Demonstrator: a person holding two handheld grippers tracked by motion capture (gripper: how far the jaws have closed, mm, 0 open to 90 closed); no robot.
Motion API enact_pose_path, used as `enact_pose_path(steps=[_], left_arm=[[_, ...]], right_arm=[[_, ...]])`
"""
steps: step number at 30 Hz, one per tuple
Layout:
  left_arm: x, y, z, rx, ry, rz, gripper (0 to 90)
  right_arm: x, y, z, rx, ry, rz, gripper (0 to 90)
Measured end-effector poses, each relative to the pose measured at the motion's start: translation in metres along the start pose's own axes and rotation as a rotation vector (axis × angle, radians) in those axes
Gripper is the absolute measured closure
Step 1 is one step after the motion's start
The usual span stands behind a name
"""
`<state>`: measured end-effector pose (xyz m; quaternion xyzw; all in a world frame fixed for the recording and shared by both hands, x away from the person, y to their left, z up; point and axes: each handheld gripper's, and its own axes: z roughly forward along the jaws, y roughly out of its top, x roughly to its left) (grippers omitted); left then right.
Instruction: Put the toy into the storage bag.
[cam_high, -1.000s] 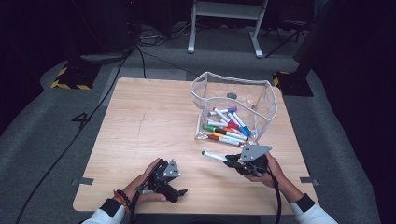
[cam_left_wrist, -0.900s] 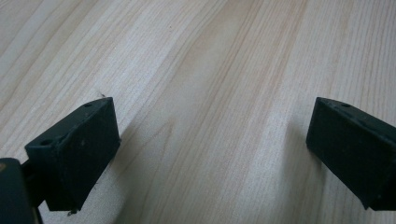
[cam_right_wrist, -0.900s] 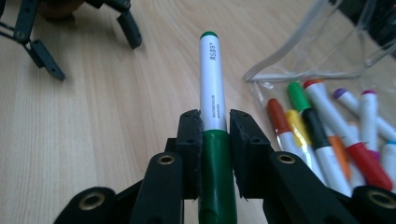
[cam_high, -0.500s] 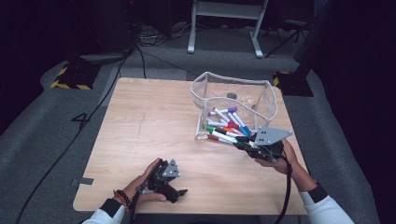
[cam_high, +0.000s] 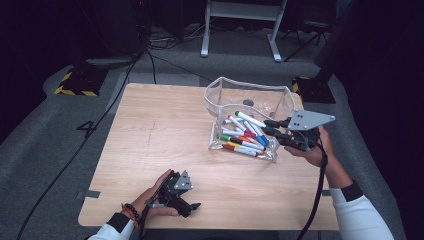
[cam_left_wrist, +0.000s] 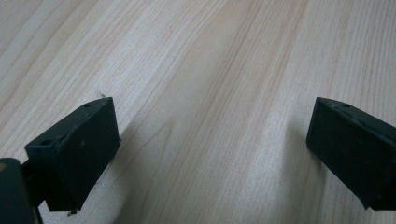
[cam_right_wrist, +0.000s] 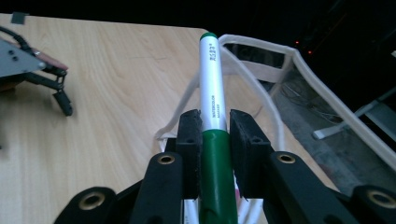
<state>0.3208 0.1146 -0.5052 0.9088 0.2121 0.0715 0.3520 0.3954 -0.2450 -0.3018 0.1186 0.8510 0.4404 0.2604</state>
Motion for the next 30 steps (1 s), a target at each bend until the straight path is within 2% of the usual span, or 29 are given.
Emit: enact_pose_path(steps=[8,10,18,23,27,30], left_arm=[[0.000,0.000,0.000,0.000,0.000,0.000,2.9],[0.000,0.000,0.000,0.001,-0.001,0.001,2.9],[0.000,0.000,0.000,0.000,0.000,0.000,2.9],[0.000,0.000,0.000,0.000,0.000,0.000,2.9],[0.000,0.000,0.000,0.002,-0.001,0.002,2.9],[0.000,0.000,0.000,0.001,0.000,0.002,2.9]], right_arm=[[-0.032,0.007,0.004,0.033,-0.027,0.036,74.7],[-0.042,0.008,0.010,0.055,-0.031,0.048,74.7],[-0.064,0.011,0.036,0.136,-0.018,0.079,74.7],[-0.076,0.004,0.056,0.219,-0.025,0.112,74.7],[-0.082,-0.001,0.069,0.280,-0.005,0.140,74.7],[-0.083,-0.004,0.076,0.341,0.009,0.140,74.7]])
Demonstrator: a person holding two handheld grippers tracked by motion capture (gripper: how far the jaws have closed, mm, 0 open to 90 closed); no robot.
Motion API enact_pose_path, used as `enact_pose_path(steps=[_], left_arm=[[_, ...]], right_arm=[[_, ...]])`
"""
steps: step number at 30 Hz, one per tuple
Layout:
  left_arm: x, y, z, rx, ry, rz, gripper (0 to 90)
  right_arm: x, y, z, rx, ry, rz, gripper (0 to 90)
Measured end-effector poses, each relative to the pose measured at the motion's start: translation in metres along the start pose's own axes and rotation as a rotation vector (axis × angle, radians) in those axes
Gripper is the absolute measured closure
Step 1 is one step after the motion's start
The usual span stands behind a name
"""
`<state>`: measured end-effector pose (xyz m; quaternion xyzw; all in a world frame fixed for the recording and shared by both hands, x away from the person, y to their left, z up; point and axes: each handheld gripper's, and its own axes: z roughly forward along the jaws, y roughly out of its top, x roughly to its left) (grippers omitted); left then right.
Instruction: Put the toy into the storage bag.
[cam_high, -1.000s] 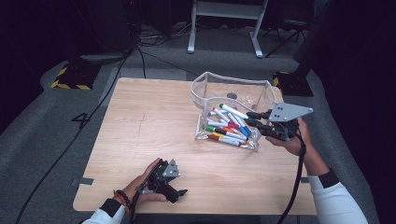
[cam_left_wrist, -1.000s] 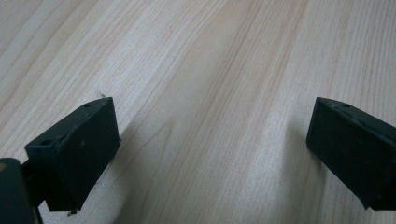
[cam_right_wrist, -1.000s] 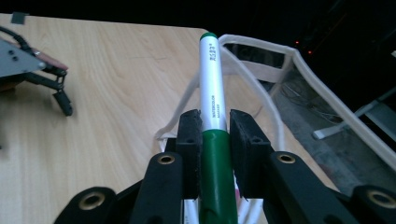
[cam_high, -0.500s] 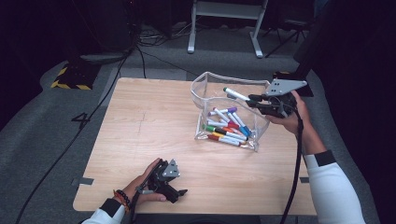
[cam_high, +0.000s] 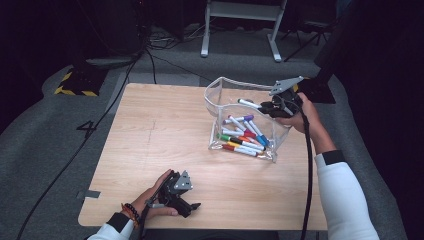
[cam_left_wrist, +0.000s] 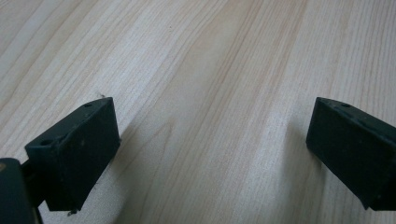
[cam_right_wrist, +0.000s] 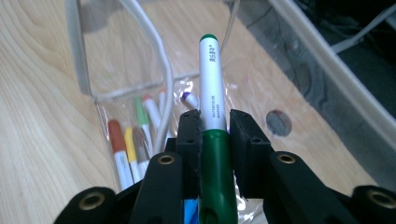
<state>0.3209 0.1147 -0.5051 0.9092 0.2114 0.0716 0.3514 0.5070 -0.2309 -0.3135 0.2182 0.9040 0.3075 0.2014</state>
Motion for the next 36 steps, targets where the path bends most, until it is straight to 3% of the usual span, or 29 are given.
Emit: enact_pose_path(steps=[7,12,19,25,29,36], left_arm=[[0.000,0.000,0.000,0.000,0.000,0.000,2.9],[0.000,0.000,0.000,0.000,0.000,0.000,2.9],[0.000,0.000,0.000,-0.001,0.000,-0.001,2.9],[0.000,0.000,0.000,0.000,-0.002,0.000,2.9],[0.000,0.000,0.000,0.000,-0.002,0.000,2.9],[0.000,0.000,0.000,0.000,-0.003,0.001,2.9]], right_arm=[[-0.001,0.000,0.013,0.103,0.064,0.010,74.7],[0.000,0.000,0.016,0.164,0.137,0.013,74.6],[0.004,0.000,0.016,0.212,0.226,0.004,74.4],[0.009,0.001,0.017,0.227,0.210,-0.009,72.7],[0.008,0.001,0.016,0.218,0.184,0.001,66.4],[0.004,-0.001,0.013,0.163,0.139,0.030,59.6]])
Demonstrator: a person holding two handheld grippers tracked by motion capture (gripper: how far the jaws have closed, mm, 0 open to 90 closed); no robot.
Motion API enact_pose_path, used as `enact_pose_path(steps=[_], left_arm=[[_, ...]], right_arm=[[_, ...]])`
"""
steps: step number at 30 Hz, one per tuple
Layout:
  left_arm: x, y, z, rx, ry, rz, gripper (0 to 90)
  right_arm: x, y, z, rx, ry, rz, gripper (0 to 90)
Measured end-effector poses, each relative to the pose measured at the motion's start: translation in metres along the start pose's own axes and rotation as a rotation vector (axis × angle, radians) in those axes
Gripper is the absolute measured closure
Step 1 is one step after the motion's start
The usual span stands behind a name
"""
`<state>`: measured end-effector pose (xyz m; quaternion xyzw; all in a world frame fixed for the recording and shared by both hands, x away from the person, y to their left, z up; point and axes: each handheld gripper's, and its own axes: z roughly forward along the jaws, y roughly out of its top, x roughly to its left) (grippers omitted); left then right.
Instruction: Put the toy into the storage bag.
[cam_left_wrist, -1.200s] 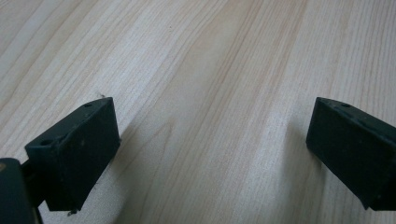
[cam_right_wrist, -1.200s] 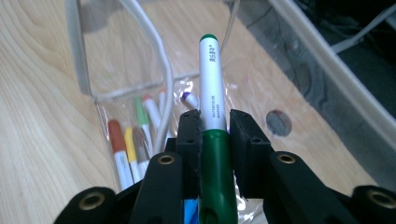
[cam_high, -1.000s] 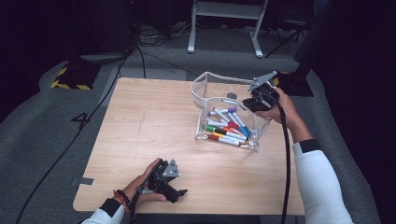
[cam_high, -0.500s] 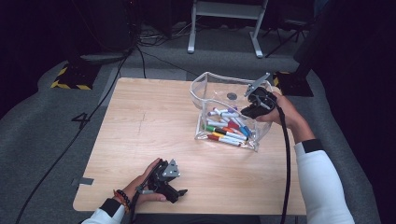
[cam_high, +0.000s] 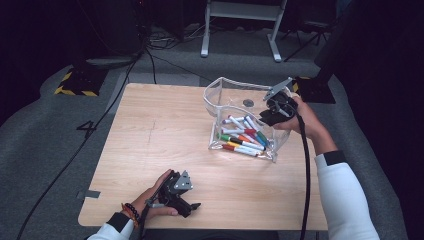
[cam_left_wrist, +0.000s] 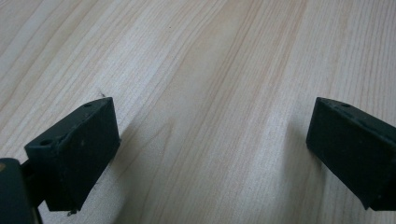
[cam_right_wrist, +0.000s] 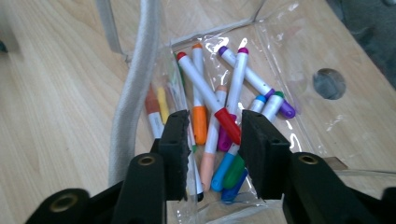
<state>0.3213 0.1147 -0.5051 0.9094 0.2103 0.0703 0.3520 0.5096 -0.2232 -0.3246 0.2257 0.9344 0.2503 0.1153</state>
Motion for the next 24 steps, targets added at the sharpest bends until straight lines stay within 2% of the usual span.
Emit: enact_pose_path(steps=[4,9,12,13,18,22,24], left_arm=[[0.000,0.000,0.000,0.000,0.000,0.000,2.9],[0.000,0.000,0.000,0.000,0.000,0.000,2.9],[0.000,0.000,0.000,0.000,0.000,0.000,2.9],[0.000,0.000,0.000,-0.001,0.000,0.000,2.9],[0.000,0.000,0.000,-0.001,0.000,-0.001,2.9],[0.000,0.000,0.000,-0.001,0.001,-0.001,2.9],[0.000,0.000,0.000,-0.001,0.000,-0.001,2.9]], right_arm=[[-0.002,-0.001,-0.003,-0.036,-0.032,0.024,50.6],[-0.004,-0.004,-0.009,-0.083,-0.098,0.063,37.1],[-0.004,-0.005,-0.016,-0.139,-0.119,0.088,32.0],[-0.003,-0.005,-0.019,-0.152,-0.127,0.096,30.9],[0.004,-0.006,-0.030,-0.208,-0.160,0.076,29.0],[0.005,-0.011,-0.039,-0.254,-0.156,0.091,27.8],[0.007,-0.013,-0.042,-0.269,-0.183,0.097,27.2]])
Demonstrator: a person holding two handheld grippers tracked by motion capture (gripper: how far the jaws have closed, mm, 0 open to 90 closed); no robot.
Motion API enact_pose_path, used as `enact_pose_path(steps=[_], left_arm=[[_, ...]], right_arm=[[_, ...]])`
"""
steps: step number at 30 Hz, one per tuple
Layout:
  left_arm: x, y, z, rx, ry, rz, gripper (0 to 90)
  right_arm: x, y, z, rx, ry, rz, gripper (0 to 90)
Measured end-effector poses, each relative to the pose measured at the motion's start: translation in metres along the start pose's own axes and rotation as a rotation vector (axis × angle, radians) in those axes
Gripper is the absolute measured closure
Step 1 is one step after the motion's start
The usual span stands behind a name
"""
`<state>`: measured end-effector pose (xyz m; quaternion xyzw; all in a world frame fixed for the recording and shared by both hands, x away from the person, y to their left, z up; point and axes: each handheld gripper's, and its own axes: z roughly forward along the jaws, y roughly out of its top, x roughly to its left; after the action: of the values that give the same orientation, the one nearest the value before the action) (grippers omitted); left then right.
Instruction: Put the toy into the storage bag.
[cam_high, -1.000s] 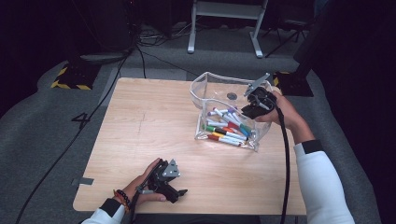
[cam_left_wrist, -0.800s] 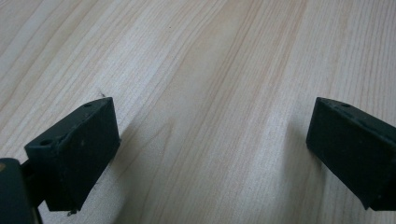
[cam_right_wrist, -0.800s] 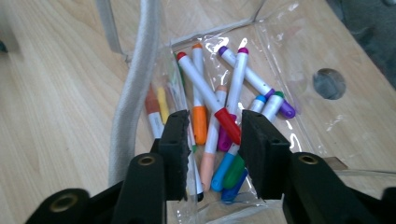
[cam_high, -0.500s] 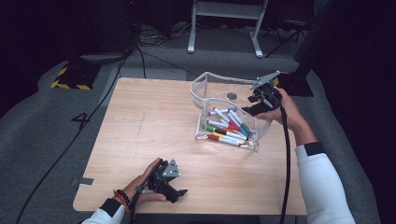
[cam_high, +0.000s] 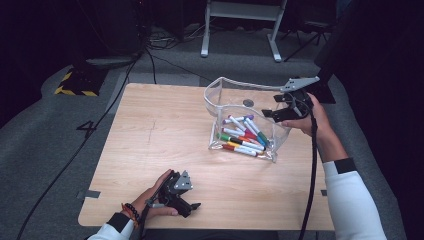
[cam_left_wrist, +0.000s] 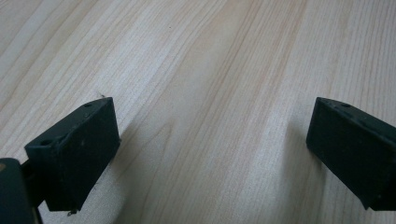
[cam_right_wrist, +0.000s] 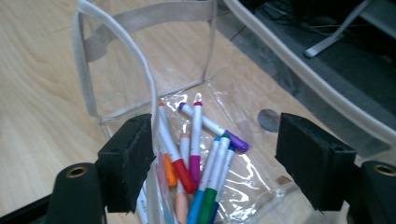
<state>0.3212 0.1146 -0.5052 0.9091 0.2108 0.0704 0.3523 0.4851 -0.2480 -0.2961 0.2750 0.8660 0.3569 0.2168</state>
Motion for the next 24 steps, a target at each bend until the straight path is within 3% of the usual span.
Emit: enact_pose_path(steps=[7,11,24], left_arm=[[0.000,0.000,0.000,0.001,0.000,0.002,2.9],[0.000,0.000,0.000,0.001,0.000,0.002,2.9],[0.000,0.000,0.000,0.001,0.000,0.001,2.9]], right_arm=[[0.003,-0.005,-0.018,-0.070,0.003,0.026,26.3],[0.006,-0.007,-0.027,-0.082,-0.030,0.010,25.5],[0.020,-0.032,-0.058,-0.121,-0.064,-0.012,25.0]])
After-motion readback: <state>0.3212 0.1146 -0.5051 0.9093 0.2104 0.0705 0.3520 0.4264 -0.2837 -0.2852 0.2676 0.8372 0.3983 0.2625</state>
